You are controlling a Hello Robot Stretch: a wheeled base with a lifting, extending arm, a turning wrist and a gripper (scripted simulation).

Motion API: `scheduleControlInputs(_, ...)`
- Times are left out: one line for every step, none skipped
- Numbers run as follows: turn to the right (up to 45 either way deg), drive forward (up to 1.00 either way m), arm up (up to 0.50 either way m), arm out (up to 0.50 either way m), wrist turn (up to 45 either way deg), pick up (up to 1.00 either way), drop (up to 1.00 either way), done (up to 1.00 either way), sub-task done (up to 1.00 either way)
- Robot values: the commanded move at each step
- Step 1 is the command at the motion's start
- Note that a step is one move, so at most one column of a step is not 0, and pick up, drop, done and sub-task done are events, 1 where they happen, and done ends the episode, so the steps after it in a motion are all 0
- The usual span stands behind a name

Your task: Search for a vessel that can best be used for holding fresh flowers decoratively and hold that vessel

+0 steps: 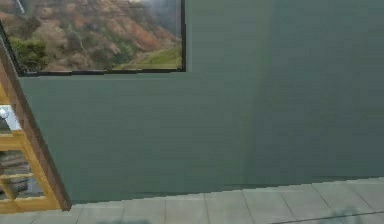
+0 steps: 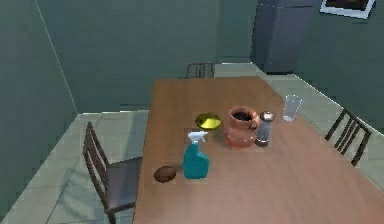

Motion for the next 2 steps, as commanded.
scheduleControlInputs(0.0, 0.15, 0.0, 0.0, 0.0, 0.0, 0.0, 0.0, 0.0)
scheduleControlInputs(33.0, 0.0, 0.0, 0.0, 0.0, 0.0, 0.0, 0.0, 0.0)
